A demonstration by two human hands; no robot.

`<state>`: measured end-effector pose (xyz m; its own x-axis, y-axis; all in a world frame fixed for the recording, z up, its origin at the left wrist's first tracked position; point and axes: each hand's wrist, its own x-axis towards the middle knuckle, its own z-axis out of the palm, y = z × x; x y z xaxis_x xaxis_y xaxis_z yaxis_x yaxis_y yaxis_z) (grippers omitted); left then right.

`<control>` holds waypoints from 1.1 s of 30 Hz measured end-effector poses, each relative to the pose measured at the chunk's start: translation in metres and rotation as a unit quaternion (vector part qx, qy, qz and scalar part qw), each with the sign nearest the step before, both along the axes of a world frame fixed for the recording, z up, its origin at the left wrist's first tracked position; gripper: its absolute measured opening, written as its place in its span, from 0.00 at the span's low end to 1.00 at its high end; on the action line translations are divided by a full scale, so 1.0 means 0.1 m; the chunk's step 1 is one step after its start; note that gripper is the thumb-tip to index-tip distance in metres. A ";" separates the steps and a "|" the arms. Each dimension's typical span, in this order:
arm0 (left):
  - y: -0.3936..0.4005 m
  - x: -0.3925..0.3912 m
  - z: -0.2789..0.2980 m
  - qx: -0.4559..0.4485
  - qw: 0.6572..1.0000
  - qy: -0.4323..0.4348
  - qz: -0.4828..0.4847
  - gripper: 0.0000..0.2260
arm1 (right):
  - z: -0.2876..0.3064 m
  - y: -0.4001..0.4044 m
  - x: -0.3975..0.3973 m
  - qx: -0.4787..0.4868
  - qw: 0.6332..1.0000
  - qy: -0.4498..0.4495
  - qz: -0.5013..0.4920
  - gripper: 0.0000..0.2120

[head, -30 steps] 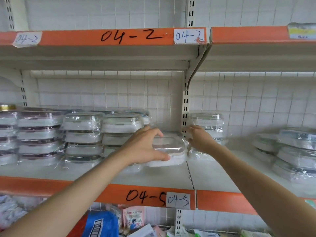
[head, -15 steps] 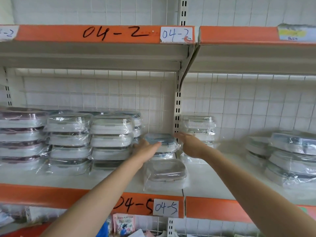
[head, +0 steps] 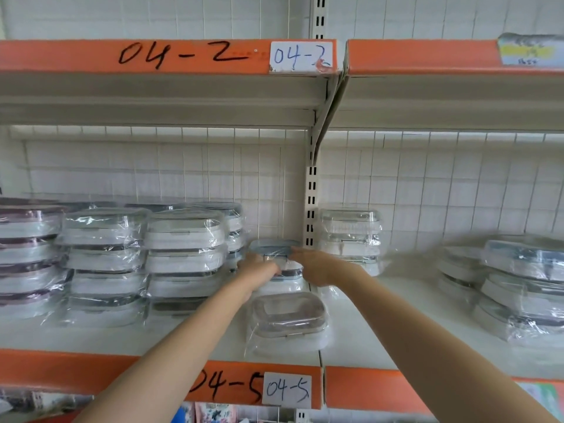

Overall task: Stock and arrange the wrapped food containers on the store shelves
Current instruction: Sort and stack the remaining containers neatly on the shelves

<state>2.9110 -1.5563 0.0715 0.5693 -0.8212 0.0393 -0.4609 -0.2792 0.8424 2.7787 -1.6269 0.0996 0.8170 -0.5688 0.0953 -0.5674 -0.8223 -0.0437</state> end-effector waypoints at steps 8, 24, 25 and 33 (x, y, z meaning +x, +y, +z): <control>0.21 -0.65 0.26 0.030 0.928 -0.355 -0.111 0.13 | 0.21 0.05 -0.84 -0.019 0.997 -0.058 -0.037 0.23; -0.63 -2.72 0.16 -0.063 0.905 -0.306 -0.289 0.32 | 0.11 -0.43 -3.56 -0.022 0.950 -0.079 -0.301 0.33; -0.71 -2.85 0.12 -0.067 0.912 -0.276 -0.295 0.37 | 0.03 -0.46 -3.60 -0.031 0.948 -0.099 -0.302 0.33; -1.22 -3.34 -0.08 -0.053 0.940 -0.167 -0.294 0.43 | 0.03 -0.67 -3.74 -0.065 0.943 -0.163 -0.282 0.38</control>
